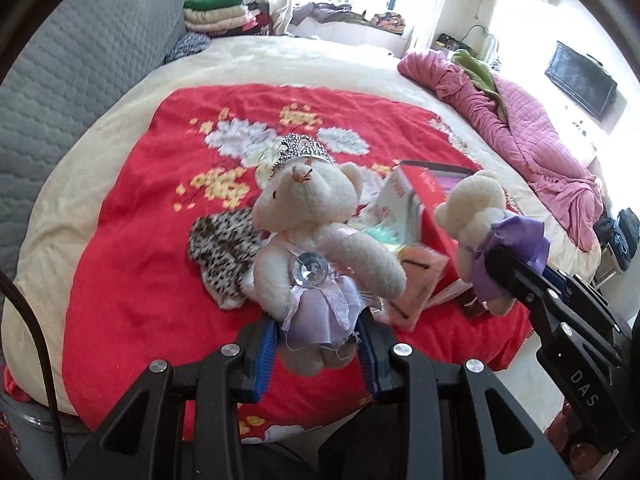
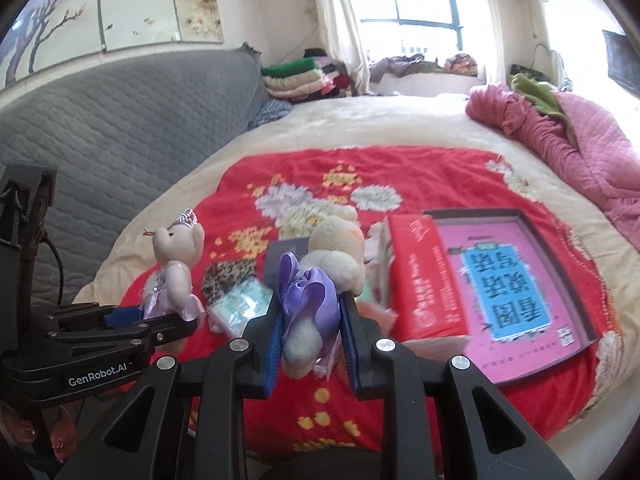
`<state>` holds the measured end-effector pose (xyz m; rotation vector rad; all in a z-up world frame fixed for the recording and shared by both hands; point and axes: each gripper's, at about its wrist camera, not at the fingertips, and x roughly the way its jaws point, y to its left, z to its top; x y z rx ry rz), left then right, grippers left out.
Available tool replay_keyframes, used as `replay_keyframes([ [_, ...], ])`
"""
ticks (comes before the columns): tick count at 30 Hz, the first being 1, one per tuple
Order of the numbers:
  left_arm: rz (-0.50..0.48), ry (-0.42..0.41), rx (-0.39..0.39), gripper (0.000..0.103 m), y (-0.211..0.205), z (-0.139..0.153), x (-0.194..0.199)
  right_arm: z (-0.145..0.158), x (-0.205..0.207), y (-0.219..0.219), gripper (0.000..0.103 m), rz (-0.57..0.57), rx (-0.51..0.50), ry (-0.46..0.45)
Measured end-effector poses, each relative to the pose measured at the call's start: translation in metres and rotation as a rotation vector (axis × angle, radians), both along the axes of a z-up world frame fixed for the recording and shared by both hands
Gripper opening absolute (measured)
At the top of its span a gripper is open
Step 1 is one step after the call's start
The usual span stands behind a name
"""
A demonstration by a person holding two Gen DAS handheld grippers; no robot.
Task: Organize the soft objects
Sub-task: 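Carry both held bears up and over toward the tray with the pink book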
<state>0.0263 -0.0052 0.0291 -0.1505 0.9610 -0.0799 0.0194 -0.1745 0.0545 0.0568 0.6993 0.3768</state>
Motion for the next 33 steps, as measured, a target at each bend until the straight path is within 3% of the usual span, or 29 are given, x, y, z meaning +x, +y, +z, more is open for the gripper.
replay_keyframes([
  [9, -0.072, -0.052, 0.011, 0.036, -0.052, 0.027, 0.010, 0.025, -0.005, -0.041, 0.026, -0.074, 0.040, -0.044],
  [19, -0.154, -0.053, 0.030, 0.036, -0.112, 0.033, 0.033, 0.029, -0.008, -0.096, 0.026, -0.170, 0.072, -0.057],
  [33, -0.270, 0.011, 0.055, 0.036, -0.197, 0.005, 0.069, 0.007, 0.006, -0.162, 0.027, -0.314, 0.035, -0.026],
])
